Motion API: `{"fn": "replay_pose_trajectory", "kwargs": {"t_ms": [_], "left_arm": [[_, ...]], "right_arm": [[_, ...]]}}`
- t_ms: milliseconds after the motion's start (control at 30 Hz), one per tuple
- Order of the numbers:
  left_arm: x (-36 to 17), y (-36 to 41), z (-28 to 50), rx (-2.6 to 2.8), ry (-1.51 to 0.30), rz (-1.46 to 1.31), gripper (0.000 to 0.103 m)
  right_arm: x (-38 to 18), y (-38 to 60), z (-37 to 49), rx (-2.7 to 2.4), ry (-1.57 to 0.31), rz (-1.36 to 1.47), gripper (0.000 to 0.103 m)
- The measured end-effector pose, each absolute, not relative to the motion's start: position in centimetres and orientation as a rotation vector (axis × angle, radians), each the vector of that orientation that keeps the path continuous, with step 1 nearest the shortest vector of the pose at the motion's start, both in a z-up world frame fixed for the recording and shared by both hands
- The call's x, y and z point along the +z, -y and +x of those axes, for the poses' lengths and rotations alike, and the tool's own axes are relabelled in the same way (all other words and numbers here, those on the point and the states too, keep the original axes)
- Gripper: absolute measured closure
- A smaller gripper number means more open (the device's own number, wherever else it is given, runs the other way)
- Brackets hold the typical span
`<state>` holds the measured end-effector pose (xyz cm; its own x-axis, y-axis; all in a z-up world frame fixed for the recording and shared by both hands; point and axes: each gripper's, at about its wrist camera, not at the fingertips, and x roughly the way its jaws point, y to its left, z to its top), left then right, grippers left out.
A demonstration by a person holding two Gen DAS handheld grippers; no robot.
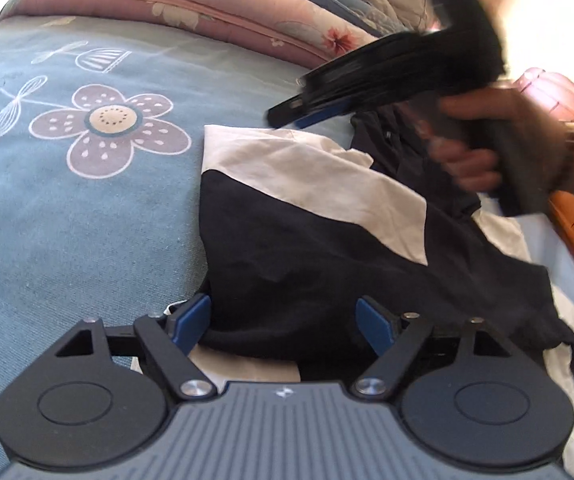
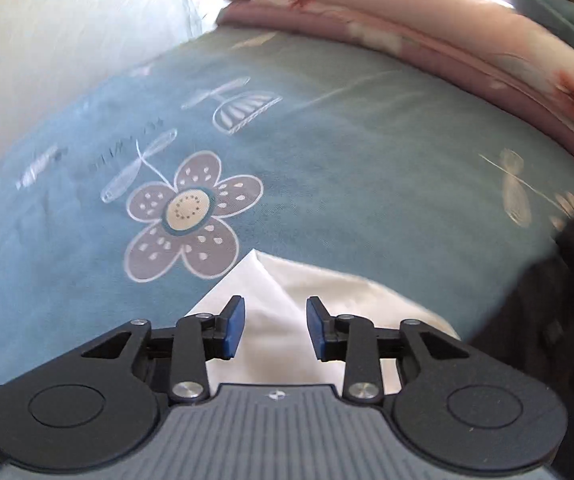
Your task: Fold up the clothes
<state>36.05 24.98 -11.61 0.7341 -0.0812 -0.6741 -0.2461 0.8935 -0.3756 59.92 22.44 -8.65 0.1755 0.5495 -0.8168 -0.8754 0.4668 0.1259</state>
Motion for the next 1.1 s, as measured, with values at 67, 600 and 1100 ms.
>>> {"fn": "replay_pose_trajectory", "kwargs": {"t_ms": [67, 600, 1100], "left_arm": [[-11.3, -25.1, 35.7, 0.094, -0.732, -0.480, 0.023], [-11.8, -28.6, 37.6, 0.253, -0.716, -0.700, 0.022], [-10.0, -25.9, 34.2, 0.241, -0.756, -0.528, 0.021]], "right_arm": [[-10.2, -24.3, 61.3, 1.086, -0.994, -0.459, 0.065], [-10.5, -20.0, 63.1, 0.923, -1.016, -0.266, 0.096], [-11.9, -18.4, 55.1, 1.097, -1.060, -0.145, 0.077]]}}
